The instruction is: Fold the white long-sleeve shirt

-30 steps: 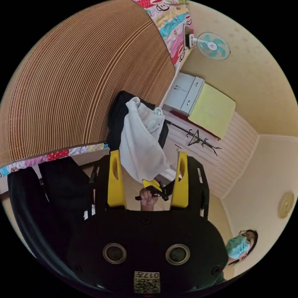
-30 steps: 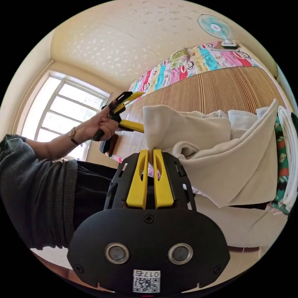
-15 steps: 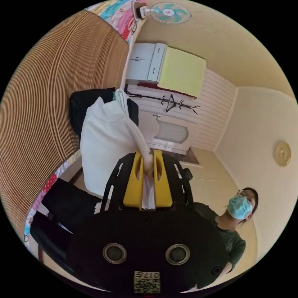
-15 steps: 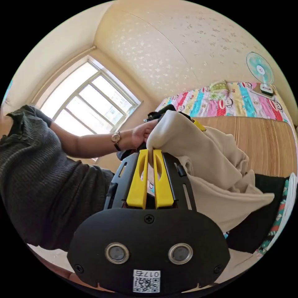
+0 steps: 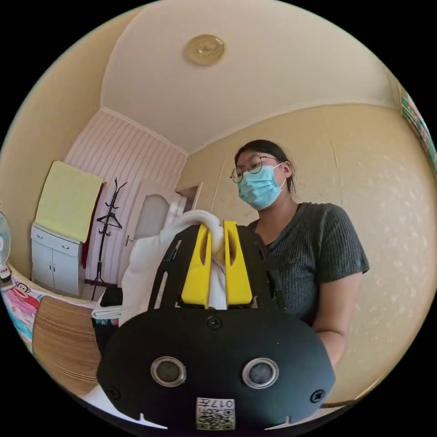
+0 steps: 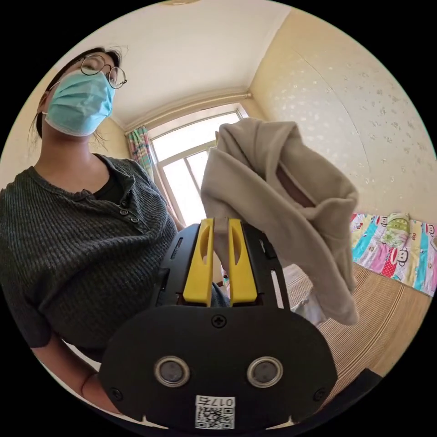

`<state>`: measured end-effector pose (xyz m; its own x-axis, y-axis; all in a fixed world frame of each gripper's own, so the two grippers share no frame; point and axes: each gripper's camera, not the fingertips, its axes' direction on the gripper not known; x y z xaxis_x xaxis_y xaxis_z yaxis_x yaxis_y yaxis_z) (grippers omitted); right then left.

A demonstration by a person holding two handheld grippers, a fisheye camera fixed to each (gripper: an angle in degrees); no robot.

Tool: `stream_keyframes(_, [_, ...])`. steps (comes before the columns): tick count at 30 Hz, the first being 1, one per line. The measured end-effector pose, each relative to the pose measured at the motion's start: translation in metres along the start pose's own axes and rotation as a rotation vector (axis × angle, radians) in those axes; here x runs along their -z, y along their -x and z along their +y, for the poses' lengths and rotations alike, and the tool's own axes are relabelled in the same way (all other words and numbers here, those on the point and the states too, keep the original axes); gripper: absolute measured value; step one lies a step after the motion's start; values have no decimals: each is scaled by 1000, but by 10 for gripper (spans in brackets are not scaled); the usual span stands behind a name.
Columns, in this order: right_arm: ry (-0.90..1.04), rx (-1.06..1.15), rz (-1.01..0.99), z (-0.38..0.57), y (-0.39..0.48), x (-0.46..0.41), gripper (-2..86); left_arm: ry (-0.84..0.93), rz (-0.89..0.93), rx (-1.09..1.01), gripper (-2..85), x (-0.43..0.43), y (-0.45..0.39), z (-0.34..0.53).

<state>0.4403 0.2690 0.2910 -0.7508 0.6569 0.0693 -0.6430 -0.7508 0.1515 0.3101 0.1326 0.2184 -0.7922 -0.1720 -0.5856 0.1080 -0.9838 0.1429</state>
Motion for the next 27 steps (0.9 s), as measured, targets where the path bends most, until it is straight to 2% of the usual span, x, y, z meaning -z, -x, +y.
stream_keyframes(4, [-22, -51, 149, 20, -12, 12, 95, -102, -67, -45, 47, 14, -51, -26])
stream_keyframes(8, [38, -141, 197, 40, -44, -11, 141, -154, -79, -128, 47, 14, -90, -40])
stream_keyframes(13, [142, -216, -40, 71, -91, -85, 167, -247, 9, -139, 47, 9, -94, -48])
stream_keyframes(17, [228, -188, -127, 81, -94, -124, 137, -263, -54, -95, 47, -4, -86, -60])
stream_keyframes(21, [185, -166, 54, 84, -98, -90, 56, -277, -85, -84, 47, -4, -86, -78])
stream_keyframes(27, [80, -144, 521, 46, -82, -15, 31, -154, -434, 33, 49, 6, -102, -115])
